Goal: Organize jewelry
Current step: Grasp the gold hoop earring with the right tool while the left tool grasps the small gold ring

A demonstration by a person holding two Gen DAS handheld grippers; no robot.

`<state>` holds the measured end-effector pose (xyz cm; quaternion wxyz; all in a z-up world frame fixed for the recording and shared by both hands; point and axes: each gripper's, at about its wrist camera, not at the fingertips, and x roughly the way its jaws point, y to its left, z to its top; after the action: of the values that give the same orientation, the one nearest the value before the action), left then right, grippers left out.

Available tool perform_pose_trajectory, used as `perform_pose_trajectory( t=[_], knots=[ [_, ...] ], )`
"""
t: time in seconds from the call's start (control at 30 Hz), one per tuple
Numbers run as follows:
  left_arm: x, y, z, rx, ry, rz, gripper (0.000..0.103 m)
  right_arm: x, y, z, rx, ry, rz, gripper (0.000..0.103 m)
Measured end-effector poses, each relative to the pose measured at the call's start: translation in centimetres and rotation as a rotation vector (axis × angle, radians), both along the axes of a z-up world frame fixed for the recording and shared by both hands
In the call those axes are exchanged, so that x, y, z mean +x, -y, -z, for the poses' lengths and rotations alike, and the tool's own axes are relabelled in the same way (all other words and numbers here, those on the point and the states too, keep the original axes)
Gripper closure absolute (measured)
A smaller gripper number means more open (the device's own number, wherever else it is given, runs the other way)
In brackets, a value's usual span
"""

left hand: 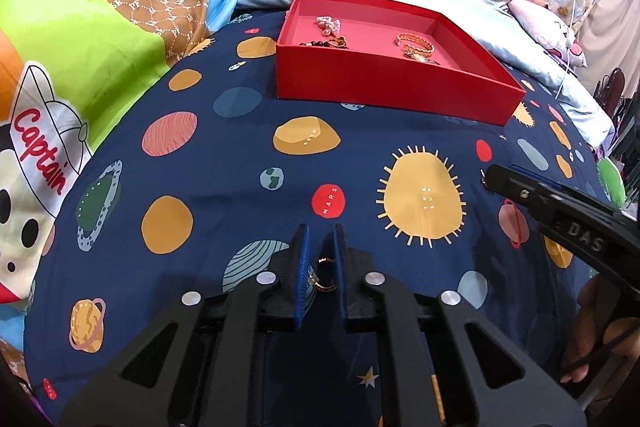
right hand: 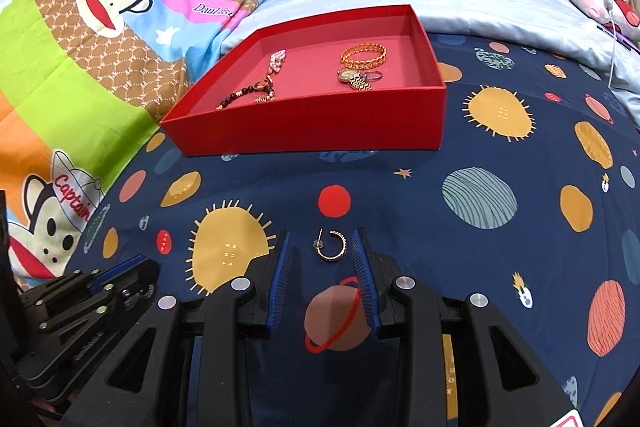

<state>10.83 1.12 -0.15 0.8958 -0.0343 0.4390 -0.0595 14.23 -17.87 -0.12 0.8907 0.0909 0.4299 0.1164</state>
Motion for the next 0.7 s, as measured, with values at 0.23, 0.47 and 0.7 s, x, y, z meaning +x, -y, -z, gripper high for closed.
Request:
perform_pose_trajectory(
  t=[0.23,0.47,0.7],
  knots=[
    [-0.5,-0.3,-0.1,-0.019,-0.01,0.009,0.083,0.3,-0.6,0.5,-0.04,-0.017,-0.006,0.087],
    [-1.3,-0.3,0.0,0.009,-0.001,-0.01,0.062,0.5,-0.8,0.5,-0.059,-0.017,-0.006,0.087],
    [-1.8,0.0,0.1,0.043,0.014,-0.008,0.063,0.5,-1.1,0.5,-0.073,-0.015,-0.008,0.087]
  ],
)
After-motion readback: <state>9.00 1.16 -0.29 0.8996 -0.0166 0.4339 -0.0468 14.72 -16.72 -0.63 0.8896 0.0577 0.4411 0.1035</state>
